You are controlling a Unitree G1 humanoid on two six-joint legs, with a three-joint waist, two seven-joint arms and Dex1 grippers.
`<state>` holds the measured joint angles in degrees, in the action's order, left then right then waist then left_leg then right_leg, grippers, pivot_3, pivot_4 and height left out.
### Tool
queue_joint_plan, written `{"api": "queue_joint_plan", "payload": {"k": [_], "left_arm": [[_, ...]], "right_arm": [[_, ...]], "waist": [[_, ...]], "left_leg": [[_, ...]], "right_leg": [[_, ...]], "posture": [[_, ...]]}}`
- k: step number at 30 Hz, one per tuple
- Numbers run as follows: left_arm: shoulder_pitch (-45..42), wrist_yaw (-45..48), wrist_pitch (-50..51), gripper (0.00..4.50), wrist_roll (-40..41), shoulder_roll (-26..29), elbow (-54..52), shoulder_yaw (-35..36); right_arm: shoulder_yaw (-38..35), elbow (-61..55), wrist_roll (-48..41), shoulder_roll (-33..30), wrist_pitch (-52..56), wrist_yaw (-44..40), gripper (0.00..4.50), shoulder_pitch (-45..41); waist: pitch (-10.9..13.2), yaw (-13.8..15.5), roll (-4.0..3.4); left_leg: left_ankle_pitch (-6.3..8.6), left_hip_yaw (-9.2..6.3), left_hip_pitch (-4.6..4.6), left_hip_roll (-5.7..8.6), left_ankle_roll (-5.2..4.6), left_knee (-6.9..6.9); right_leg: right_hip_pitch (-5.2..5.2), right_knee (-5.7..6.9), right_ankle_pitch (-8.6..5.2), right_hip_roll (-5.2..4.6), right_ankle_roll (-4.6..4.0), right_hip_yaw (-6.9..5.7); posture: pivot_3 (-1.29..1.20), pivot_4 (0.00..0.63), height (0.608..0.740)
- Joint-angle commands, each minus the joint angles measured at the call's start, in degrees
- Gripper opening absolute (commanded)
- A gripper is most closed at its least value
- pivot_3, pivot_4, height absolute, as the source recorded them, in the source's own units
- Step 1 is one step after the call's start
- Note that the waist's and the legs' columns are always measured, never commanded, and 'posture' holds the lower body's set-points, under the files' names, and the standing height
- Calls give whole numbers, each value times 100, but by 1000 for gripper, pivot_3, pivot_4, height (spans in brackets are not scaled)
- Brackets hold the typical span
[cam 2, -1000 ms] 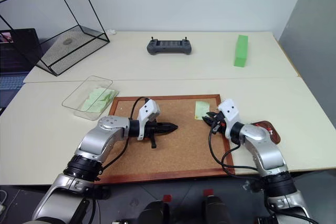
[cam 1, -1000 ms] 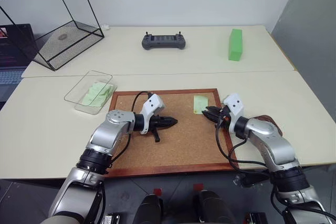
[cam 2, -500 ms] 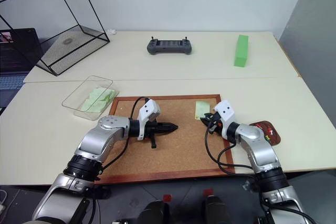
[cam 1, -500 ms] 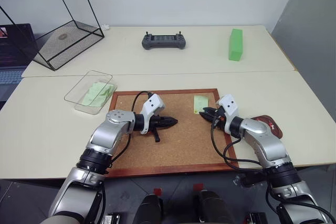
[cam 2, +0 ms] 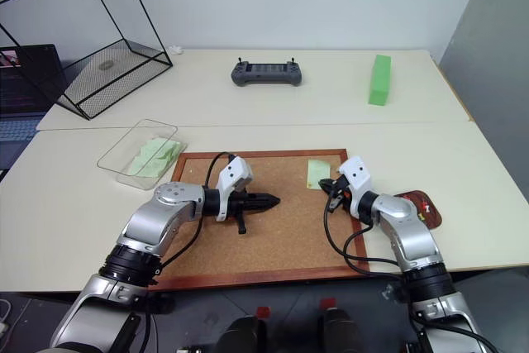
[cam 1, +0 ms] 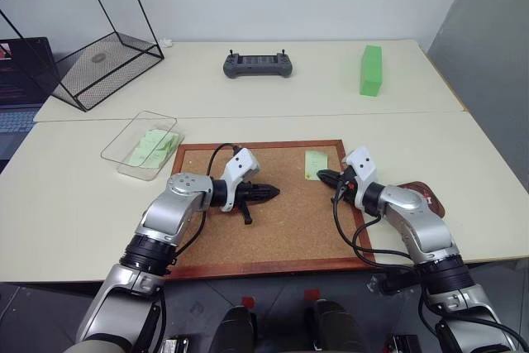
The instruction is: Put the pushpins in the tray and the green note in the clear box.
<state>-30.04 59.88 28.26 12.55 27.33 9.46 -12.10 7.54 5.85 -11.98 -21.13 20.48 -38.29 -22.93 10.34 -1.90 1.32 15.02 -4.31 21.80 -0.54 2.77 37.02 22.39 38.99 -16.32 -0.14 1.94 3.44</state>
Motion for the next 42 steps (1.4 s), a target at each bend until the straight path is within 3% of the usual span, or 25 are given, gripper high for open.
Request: {"api": "queue_joint_plan", "payload": {"k": [1, 25, 31, 35, 42], "left_arm": [[74, -20, 50, 0, -40, 19, -157, -88], [71, -87, 13, 0, -64, -121, -64, -143], [127, -99, 50, 0, -59, -101, -138, -130], [219, -112, 43, 0, -58, -81, -167, -118], [233, -137, -15, 0, -88, -108, -109, -142]], "right_arm": [[-157, -556, -189, 10, -37, -91, 45, -6], [-353, -1056, -55, -234, 50, 139, 45, 202], [-1067, -1656, -583, -374, 658, 378, 45, 511], [-2066, -2502, -1095, -815, 1451, 492, 45, 1257], [-3118, -3015, -1537, -1340, 2136, 486, 45, 2197]], "waist": [[0, 1, 0], [1, 3, -1], [1, 20, -2], [1, 25, -1], [-6, 7, -13]], "left_leg": [[0, 0, 1, 0, 0, 0], [0, -1, 3, 1, 0, 1], [0, -6, 7, 0, 0, 1], [0, -9, 8, 0, 0, 0], [0, -2, -6, 5, -1, -2]], "right_leg": [[0, 0, 0, 0, 0, 0], [0, -1, 0, -5, 0, 0], [0, -2, 0, -8, 0, -2], [-1, -4, 0, -8, 0, -4], [-13, -4, -2, -5, 1, 11]], "posture": [[0, 150, 740], [0, 150, 740], [0, 150, 740], [0, 150, 740], [0, 150, 740]]}}
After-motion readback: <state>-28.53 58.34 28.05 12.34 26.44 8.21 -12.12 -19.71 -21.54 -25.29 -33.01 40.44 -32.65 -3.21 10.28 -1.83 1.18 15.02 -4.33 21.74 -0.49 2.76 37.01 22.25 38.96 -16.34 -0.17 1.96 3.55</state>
